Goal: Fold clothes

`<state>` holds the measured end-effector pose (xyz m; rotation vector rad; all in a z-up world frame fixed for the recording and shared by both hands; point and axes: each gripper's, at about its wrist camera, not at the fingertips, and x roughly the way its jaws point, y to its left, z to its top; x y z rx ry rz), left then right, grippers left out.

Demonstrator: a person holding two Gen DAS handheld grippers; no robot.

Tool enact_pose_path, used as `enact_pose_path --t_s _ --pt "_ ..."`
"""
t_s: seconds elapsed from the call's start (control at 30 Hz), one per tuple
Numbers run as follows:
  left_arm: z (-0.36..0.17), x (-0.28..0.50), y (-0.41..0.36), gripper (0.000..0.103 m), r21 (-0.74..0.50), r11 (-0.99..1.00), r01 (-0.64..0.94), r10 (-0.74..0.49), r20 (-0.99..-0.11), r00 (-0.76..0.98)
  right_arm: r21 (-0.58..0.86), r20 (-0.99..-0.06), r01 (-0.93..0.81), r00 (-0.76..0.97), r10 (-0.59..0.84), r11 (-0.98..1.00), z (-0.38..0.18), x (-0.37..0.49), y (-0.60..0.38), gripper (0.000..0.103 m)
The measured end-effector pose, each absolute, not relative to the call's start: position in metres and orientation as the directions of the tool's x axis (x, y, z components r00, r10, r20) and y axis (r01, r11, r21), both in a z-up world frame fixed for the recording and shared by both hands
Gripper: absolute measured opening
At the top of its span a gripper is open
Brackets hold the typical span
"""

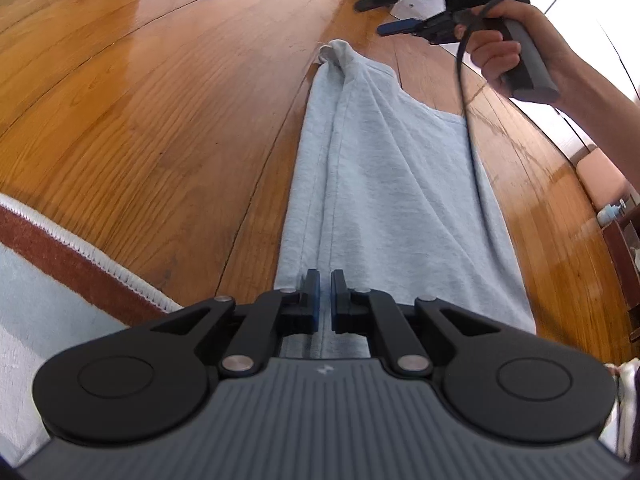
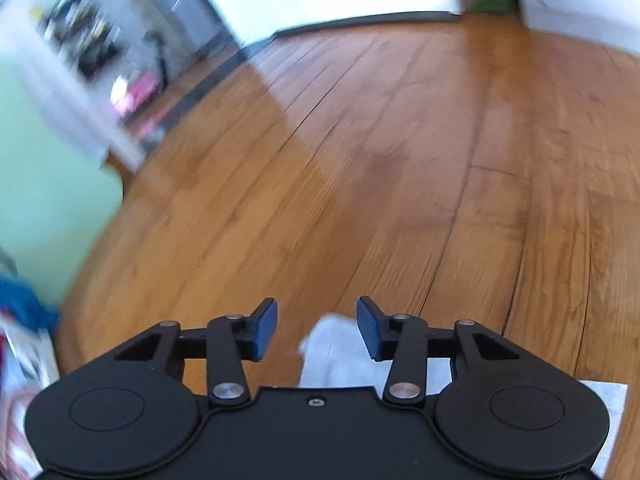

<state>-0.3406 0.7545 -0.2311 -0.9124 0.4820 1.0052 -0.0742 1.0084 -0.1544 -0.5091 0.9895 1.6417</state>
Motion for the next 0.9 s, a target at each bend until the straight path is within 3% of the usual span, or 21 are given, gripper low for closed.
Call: enact_pose_path --t_s 0.13,0.17,0.2,0.23,0.27,0.33,0.47,0.63,0.67,0.73,0.77,0.9 --pt "-0.23 -0.338 0.753 0.012 -0.427 0.234 -0.873 0.506 -0.713 0.485 0.168 -0.846 -0.982 -0.19 0.499 -0.088 -0.182 -0.094 0.995 0.045" --pt "-0.229 -0.337 0.753 0.014 -0.427 0.235 -0.873 0.509 -0.711 0.485 0.139 -0.85 -0.987 -0.16 0.503 -0.08 -0.187 -0.096 0.994 0.014" --pt "-0.227 -0.336 0.752 0.014 -0.411 0.24 -0.879 0.52 -0.711 0.474 0.144 -0.846 -0.988 -0.154 0.511 -0.058 -0.189 -0.094 0.992 0.006" --pt "-0.224 -0.335 0.751 0.013 -0.395 0.245 -0.885 0.53 -0.71 0.464 0.191 -0.833 -0.981 -0.174 0.524 -0.022 -0.188 -0.088 0.989 0.006" --pt "-0.221 -0.334 0.75 0.0 -0.379 0.25 -0.891 0.541 -0.708 0.453 0.239 -0.82 -0.971 -0.193 0.539 0.015 -0.186 -0.081 0.987 0.006" --pt "-0.207 -0.33 0.745 0.0 -0.312 0.276 -0.909 0.585 -0.696 0.416 0.351 -0.78 -0.934 -0.257 0.57 0.059 -0.185 -0.061 0.979 0.006" --pt "-0.196 -0.343 0.749 0.0 -0.387 0.275 -0.88 0.577 -0.666 0.473 0.562 -0.678 -0.82 -0.385 0.626 0.104 -0.188 -0.021 0.967 0.006" --pt "-0.214 -0.365 0.756 0.0 -0.414 0.19 -0.89 0.521 -0.726 0.449 0.629 -0.667 -0.769 -0.459 0.587 0.113 -0.199 -0.027 0.975 0.015" --pt "-0.215 -0.368 0.758 0.0 -0.43 0.18 -0.885 0.514 -0.726 0.458 0.686 -0.619 -0.718 -0.49 0.613 0.119 -0.196 -0.024 0.968 0.018" --pt "-0.214 -0.368 0.759 0.001 -0.433 0.182 -0.883 0.512 -0.725 0.461 0.867 -0.393 -0.494 -0.602 0.695 0.063 -0.19 -0.015 0.941 0.04" --pt "-0.213 -0.368 0.76 0.001 -0.431 0.185 -0.883 0.512 -0.725 0.461 0.884 -0.346 -0.467 -0.604 0.718 0.032 -0.184 -0.013 0.928 0.055" --pt "-0.21 -0.369 0.755 0.001 -0.369 0.215 -0.904 0.514 -0.744 0.426 0.616 -0.54 -0.786 -0.387 0.747 0.039 -0.158 -0.013 0.889 0.055"
